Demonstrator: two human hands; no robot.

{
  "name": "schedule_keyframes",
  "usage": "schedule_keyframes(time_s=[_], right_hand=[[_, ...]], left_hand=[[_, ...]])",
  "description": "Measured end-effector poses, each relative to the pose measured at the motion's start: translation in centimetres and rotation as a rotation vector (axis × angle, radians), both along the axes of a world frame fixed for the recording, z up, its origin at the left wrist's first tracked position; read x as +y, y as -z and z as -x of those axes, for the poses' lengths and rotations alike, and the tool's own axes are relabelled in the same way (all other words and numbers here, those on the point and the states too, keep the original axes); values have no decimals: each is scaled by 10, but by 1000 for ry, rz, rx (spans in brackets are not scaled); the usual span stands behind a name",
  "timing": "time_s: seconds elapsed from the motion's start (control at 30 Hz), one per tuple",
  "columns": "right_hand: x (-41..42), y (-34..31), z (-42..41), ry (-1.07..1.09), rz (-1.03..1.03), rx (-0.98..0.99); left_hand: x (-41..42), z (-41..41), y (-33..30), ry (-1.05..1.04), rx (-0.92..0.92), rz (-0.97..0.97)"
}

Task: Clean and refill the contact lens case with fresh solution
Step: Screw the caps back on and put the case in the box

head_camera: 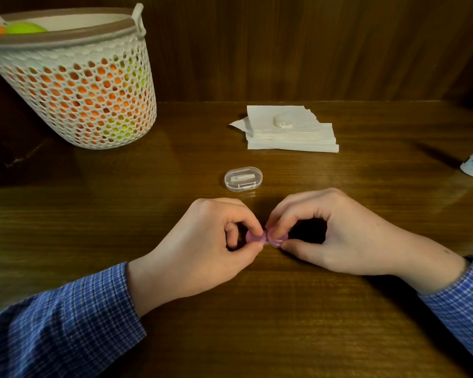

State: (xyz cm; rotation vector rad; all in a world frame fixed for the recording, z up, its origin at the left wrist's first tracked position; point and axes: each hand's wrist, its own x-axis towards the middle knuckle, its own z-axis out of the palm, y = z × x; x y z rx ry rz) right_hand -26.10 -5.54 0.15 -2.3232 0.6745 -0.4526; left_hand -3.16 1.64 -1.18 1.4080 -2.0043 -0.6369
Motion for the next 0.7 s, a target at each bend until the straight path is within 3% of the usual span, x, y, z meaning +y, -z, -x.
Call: schedule_keyframes(time_s=[0.7], right_hand=[[0,-1,1,-6,41,33]], left_hand=[[0,1,-1,0,-2,-2]])
